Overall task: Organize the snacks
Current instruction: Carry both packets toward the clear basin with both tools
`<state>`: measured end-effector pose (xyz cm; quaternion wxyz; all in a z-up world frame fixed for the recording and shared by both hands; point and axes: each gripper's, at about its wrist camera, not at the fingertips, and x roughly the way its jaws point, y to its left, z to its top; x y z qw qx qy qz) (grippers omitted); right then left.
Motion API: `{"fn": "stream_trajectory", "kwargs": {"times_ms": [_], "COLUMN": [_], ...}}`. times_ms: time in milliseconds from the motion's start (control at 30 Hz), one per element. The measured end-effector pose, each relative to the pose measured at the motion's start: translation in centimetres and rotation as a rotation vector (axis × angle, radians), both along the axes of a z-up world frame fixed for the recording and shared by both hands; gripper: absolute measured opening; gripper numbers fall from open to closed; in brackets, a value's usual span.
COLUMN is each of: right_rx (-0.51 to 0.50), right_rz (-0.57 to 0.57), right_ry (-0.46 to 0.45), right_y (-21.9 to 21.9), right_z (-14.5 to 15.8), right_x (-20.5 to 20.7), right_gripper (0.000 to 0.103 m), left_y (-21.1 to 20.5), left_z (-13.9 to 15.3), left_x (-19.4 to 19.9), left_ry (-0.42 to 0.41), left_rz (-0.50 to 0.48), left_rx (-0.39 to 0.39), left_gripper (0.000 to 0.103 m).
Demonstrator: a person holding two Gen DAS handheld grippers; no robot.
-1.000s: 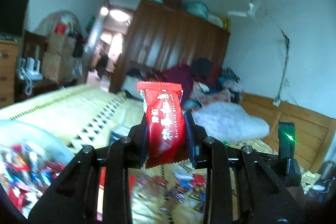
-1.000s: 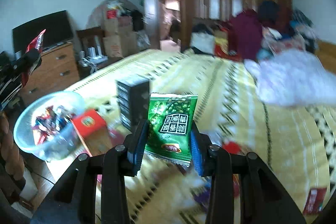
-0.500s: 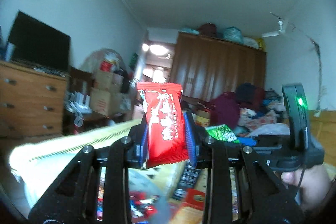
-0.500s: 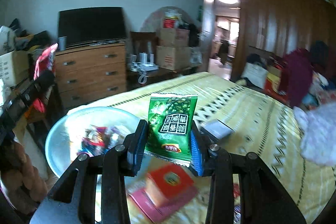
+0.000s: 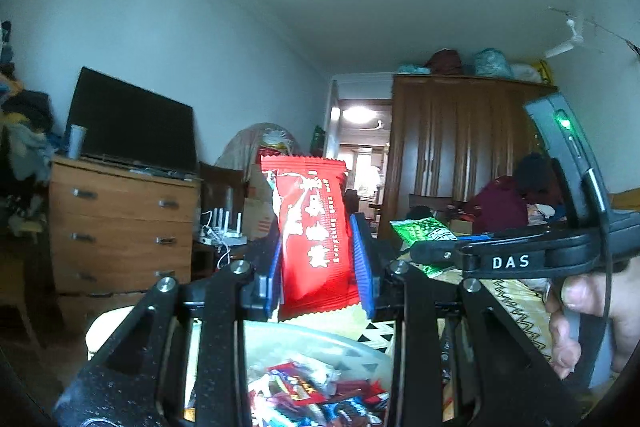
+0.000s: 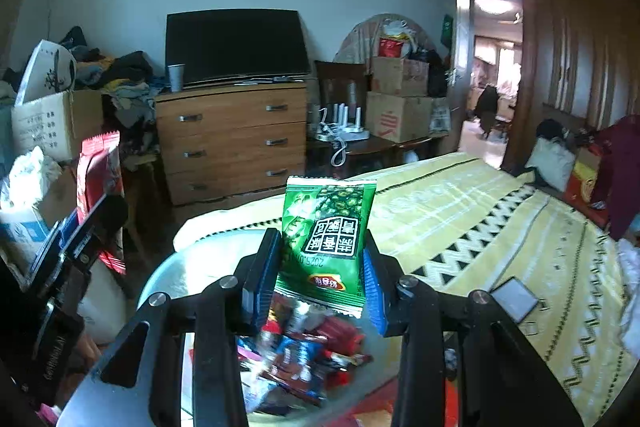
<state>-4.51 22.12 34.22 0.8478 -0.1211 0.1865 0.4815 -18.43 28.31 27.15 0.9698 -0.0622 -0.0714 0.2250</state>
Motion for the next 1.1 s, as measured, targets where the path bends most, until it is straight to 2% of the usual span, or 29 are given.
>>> {"fn": "stream_trajectory", "kwargs": {"times_ms": [400,500,733,833,1100], "right_rx": [0.044,0.061,0.059,0.046,0.027], "right_rz": [0.058,0.060,0.057,0.049,0.029], "right_ry": [-0.086,-0.158,-0.401,-0.459,-0.541], "right_y": [0.7,0.3,0.3,0.4,0.5], "right_z": [-0.5,-0.2,0.0,-0.3,-0.7], "right_x": [-2.4,-3.5,-7.9,-9.0,-10.4], "right_gripper": [0.041,0.041,0.041,0.041,0.041], "left_y": [1.9,2.1,1.9,2.0,2.4], "left_z": [-1.2,-1.3,-1.1,-1.3,-1.3], "left_x": [-0.2,-0.3,-0.4,-0.4,-0.4], "left_ry": [0.039,0.036,0.035,0.036,0.041], "left_rz": [0.023,0.024,0.015,0.016,0.014], "left_rx": [-0.070,-0.076,-0.076,-0.078,-0.083], "left_gripper": [0.031,0.031,0.031,0.031,0.031]}}
